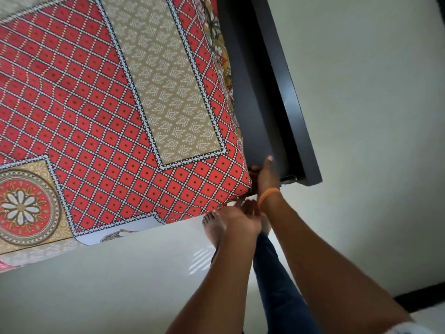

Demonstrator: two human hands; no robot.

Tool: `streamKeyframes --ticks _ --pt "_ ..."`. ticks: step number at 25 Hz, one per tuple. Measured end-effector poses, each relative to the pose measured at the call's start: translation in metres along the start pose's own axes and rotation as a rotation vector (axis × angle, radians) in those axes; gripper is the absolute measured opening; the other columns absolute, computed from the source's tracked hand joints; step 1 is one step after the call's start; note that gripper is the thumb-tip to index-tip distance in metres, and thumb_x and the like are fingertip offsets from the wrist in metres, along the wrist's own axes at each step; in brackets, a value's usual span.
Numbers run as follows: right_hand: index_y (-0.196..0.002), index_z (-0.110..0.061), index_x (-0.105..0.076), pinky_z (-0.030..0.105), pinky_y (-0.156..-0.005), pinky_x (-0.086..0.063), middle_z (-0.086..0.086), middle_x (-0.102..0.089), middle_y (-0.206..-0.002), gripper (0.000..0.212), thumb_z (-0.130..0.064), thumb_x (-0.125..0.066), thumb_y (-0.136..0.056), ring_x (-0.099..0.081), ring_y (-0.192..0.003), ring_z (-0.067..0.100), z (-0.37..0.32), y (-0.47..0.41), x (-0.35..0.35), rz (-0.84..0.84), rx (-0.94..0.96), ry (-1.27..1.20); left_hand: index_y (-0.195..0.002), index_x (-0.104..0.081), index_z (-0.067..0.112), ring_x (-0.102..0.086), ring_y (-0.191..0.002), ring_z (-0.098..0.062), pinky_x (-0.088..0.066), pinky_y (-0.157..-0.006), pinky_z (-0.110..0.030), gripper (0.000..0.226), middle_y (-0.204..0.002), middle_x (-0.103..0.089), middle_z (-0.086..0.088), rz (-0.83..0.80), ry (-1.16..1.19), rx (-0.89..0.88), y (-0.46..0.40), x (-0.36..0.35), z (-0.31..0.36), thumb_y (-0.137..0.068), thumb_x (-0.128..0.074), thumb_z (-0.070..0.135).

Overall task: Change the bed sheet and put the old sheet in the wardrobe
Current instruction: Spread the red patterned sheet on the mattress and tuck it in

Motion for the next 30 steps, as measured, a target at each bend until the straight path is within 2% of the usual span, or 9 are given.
streamKeyframes --ticks 3,6,8,10,13,15,19,23,30 --pt "-0.101 -0.005 -0.071 0.042 -0.091 -0.053 0.012 -0.072 -0.096 0.062 -0.055 -0.035 -0.099 -0.067 -0.089 0.027 -0.012 0.038 0.028 0.035 0.115 0.235 -0.088 -0.061 0.002 -0.062 -0.085 -0.030 -0.050 -0.096 -0.043 0.047 -0.086 -0.066 -0.015 0.063 -0.279 0.004 0.037 0.006 -0.018 -0.103 -0.032 0.036" --pt "-0.081 -0.005 -0.065 0.038 -0.072 -0.052 0.013 -0.064 -0.073 0.045 -0.042 -0.046 -0.099 -0.059 -0.068 0.025 -0.050 0.096 0.042 -0.017 0.105 0.253 -0.093 -0.067 0.007 -0.067 -0.081 -0.024 -0.054 -0.078 -0.035 0.037 -0.090 -0.073 -0.011 -0.047 -0.560 -0.170 0.087 -0.016 -0.010 -0.099 -0.041 0.031" --pt "-0.079 -0.008 -0.059 0.030 -0.060 -0.045 0.010 -0.058 -0.068 0.034 -0.035 -0.051 -0.098 -0.053 -0.060 0.021 -0.092 0.130 0.044 -0.066 0.113 0.251 -0.086 -0.061 0.008 -0.065 -0.064 -0.017 -0.049 -0.063 -0.028 0.027 -0.081 -0.070 -0.010 -0.088 -0.655 -0.288 0.127 -0.037 0.002 -0.097 -0.040 0.021" --pt "-0.077 -0.009 -0.060 0.031 -0.067 -0.048 0.007 -0.063 -0.072 0.033 -0.033 -0.052 -0.098 -0.058 -0.065 0.021 -0.139 0.157 0.043 -0.111 0.157 0.239 -0.085 -0.059 0.008 -0.061 -0.051 -0.012 -0.045 -0.053 -0.023 0.029 -0.068 -0.064 -0.004 -0.118 -0.707 -0.342 0.170 -0.066 0.014 -0.101 -0.037 0.019" --pt "-0.088 -0.008 -0.068 0.040 -0.084 -0.055 0.011 -0.073 -0.089 0.028 -0.031 -0.054 -0.097 -0.067 -0.086 0.027 -0.207 0.180 0.046 -0.152 0.206 0.184 -0.105 -0.061 0.006 -0.056 -0.070 -0.016 -0.045 -0.060 -0.028 0.035 -0.085 -0.062 -0.006 -0.136 -0.740 -0.409 0.210 -0.121 0.018 -0.105 -0.033 0.026" --pt "-0.095 -0.001 -0.066 0.039 -0.077 -0.056 0.014 -0.071 -0.086 0.027 -0.025 -0.054 -0.096 -0.067 -0.081 0.028 -0.259 0.186 0.051 -0.234 0.138 0.098 -0.106 -0.061 0.006 -0.053 -0.067 -0.016 -0.043 -0.061 -0.027 0.036 -0.082 -0.062 -0.006 -0.140 -0.707 -0.482 0.240 -0.174 0.012 -0.105 -0.031 0.025" --pt "-0.080 -0.001 -0.060 0.034 -0.064 -0.049 0.014 -0.061 -0.071 0.019 -0.013 -0.051 -0.093 -0.060 -0.066 0.027 -0.387 0.203 0.062 -0.410 0.106 0.132 -0.096 -0.062 0.007 -0.054 -0.062 -0.015 -0.044 -0.060 -0.027 0.032 -0.076 -0.063 -0.005 -0.150 -0.525 -0.570 0.302 -0.273 -0.012 -0.105 -0.034 0.021" --pt "-0.077 -0.005 -0.057 0.032 -0.063 -0.046 0.014 -0.062 -0.072 0.023 -0.018 -0.051 -0.095 -0.061 -0.067 0.027 -0.527 0.209 0.068 -0.500 0.160 0.245 -0.089 -0.060 0.007 -0.052 -0.051 -0.014 -0.040 -0.042 -0.020 0.033 -0.070 -0.059 -0.005 -0.223 -0.334 -0.592 0.363 -0.374 -0.031 -0.106 -0.034 0.020" --pt "-0.075 -0.009 -0.055 0.033 -0.067 -0.046 0.011 -0.061 -0.074 0.030 -0.026 -0.048 -0.098 -0.060 -0.070 0.025 -0.655 0.232 -0.032 -0.633 0.191 0.362 -0.093 -0.064 0.005 -0.053 -0.048 -0.014 -0.042 -0.043 -0.023 0.020 -0.070 -0.063 -0.005 -0.194 -0.099 -0.725 0.411 -0.464 0.063 -0.096 -0.045 0.010"
Point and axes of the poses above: each hand's wrist, its own y-axis away from the middle knuckle, its own x-axis out of the back of the hand, z = x × y, the point moved 5 cm from there along -y, towards the middle knuckle
